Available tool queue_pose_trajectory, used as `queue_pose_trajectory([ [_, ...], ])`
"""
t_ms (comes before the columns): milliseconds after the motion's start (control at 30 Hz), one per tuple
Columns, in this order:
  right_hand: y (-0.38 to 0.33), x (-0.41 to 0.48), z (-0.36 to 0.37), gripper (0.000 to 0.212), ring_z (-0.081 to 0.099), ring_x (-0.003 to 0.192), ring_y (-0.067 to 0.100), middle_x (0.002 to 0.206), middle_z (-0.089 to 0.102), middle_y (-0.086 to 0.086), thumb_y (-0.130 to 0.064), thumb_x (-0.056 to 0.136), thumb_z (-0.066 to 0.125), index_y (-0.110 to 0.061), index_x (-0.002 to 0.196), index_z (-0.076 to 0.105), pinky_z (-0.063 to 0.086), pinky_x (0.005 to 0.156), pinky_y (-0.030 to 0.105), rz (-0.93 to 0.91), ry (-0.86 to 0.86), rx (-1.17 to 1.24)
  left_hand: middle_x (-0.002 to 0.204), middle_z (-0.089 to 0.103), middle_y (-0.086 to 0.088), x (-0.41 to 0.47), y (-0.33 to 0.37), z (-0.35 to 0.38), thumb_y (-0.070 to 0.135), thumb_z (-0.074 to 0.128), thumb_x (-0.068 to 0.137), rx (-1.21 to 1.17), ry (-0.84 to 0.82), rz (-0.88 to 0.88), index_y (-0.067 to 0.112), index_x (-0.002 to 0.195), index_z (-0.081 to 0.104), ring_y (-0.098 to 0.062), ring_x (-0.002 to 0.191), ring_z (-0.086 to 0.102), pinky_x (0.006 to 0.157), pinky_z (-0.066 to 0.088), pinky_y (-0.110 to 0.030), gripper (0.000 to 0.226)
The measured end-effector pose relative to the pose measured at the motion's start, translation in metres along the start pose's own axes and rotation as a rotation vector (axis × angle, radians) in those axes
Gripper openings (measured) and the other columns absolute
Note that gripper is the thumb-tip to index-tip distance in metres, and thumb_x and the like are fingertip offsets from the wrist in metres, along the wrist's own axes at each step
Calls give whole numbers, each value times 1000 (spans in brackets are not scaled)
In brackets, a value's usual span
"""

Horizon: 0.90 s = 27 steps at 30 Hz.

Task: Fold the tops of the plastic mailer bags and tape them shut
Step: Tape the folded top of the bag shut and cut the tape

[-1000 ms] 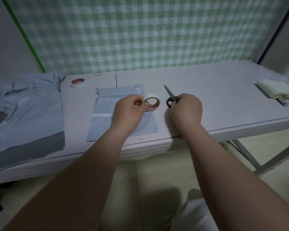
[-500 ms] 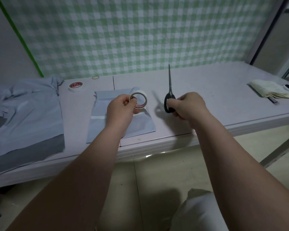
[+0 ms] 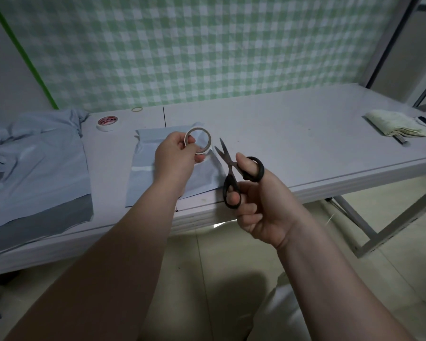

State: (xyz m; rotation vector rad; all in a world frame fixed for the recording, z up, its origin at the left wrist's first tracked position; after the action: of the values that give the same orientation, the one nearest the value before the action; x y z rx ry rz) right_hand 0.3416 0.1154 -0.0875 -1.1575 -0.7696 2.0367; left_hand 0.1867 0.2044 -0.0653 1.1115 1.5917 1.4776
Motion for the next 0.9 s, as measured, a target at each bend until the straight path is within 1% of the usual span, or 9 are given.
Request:
queue_pose_trajectory([
  [100,6,-1,5,42,23,33,2,53,45,-1,-55,63,62,-15,66,49,14,30,10,25,-43,54,86,65,-9,1,-2,0,-2,56,83,-1,7,3,15,75,55,-15,59,68,72,59,-32,19],
  [200,8,-1,10,40,23,32,2,53,45,-1,-53,64,62,-15,64,50,15,29,10,38,-69,86,83,64,-8,1,-1,0,-3,55,84,-13,5,4,15,75,55,-13,58,67,69,58,-29,20],
  [267,9,1,11,40,24,31,2,52,46,-1,-52,69,62,-15,64,51,15,29,9,41,-63,102,82,64,-8,1,0,0,-4,55,83,-13,5,8,15,75,55,-14,59,67,69,58,-29,20],
  [333,10,3,10,40,25,31,2,52,47,0,-51,77,60,-14,65,51,15,29,9,41,-39,130,82,64,-8,2,-1,0,-2,56,82,4,9,9,16,74,55,-19,65,68,73,59,-33,20],
  [400,9,5,9,40,24,31,2,51,48,0,-51,80,58,-14,65,50,15,30,9,43,-18,155,81,63,-7,2,-1,-1,-2,57,82,19,11,6,17,74,55,-22,69,68,76,59,-39,20],
  [600,6,12,14,37,24,31,2,51,48,-1,-51,83,57,-18,70,49,16,29,9,3,1,143,73,62,-1,0,-1,-1,2,55,85,40,23,6,17,73,54,-14,57,66,81,57,-44,19],
  [700,5,14,15,36,24,31,2,52,47,-1,-52,83,57,-19,72,49,16,29,9,-14,3,131,74,64,-1,-2,1,-1,6,52,88,57,31,10,16,77,54,-9,54,66,78,56,-41,16],
  [800,4,16,15,35,24,32,2,52,47,-1,-52,83,57,-20,73,49,16,29,10,-32,8,116,79,66,-4,-4,4,-2,9,48,91,90,42,30,16,77,53,-3,50,64,69,54,-34,16],
  [900,4,17,14,33,25,32,2,53,48,-1,-51,83,59,-20,74,48,16,29,11,-53,15,96,85,68,-7,-4,5,-3,11,47,91,120,58,37,16,76,51,0,47,62,60,49,-26,16],
])
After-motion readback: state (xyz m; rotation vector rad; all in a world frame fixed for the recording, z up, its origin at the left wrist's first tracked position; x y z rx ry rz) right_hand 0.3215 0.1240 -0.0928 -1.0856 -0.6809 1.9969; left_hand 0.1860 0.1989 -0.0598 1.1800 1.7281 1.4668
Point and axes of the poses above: each hand's wrist, its own x-axis towards the middle knuckle, its own z-axis out of the palm, y = z × x, the point moved 8 cm from there along x, towards the middle knuckle
